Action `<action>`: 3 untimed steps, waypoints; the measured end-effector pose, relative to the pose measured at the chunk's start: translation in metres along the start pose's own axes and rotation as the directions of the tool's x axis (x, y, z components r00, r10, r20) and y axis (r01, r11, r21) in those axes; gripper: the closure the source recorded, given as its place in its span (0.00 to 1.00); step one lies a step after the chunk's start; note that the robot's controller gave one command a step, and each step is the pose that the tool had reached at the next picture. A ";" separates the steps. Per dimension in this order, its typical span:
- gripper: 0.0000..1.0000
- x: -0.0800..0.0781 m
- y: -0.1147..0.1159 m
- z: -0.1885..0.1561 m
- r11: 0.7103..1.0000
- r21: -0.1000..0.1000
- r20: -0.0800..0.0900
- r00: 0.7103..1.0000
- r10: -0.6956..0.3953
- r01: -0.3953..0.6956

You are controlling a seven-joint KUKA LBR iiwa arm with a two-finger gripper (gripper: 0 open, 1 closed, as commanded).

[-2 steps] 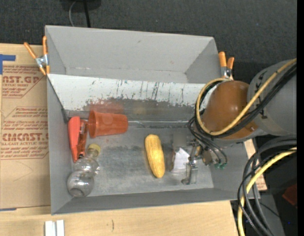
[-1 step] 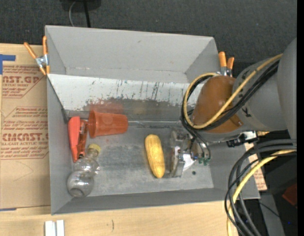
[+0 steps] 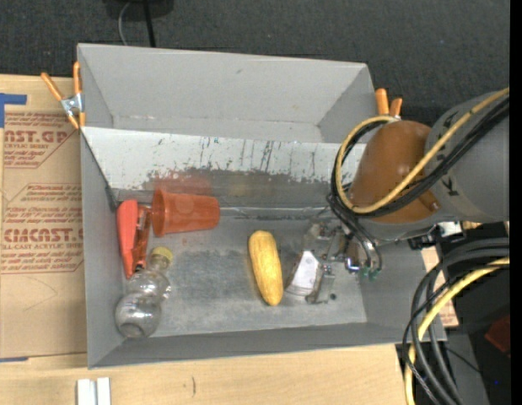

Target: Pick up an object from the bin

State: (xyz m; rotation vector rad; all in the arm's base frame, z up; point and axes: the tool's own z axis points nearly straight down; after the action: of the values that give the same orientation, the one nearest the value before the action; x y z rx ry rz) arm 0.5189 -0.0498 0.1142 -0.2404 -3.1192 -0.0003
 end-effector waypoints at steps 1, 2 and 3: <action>0.00 0.018 -0.043 -0.028 0.988 0.001 0.016 0.987 -0.157 0.157; 0.00 0.025 -0.066 -0.023 0.984 0.002 0.004 0.984 -0.179 0.179; 0.00 -0.011 0.013 -0.014 0.967 0.003 0.013 0.967 -0.255 0.255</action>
Offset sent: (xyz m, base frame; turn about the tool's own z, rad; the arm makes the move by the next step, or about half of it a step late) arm -0.0159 -0.0221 0.0205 -0.2600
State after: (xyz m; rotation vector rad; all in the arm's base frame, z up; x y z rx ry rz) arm 0.5321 -0.0384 0.1278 0.1638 -3.1378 0.0003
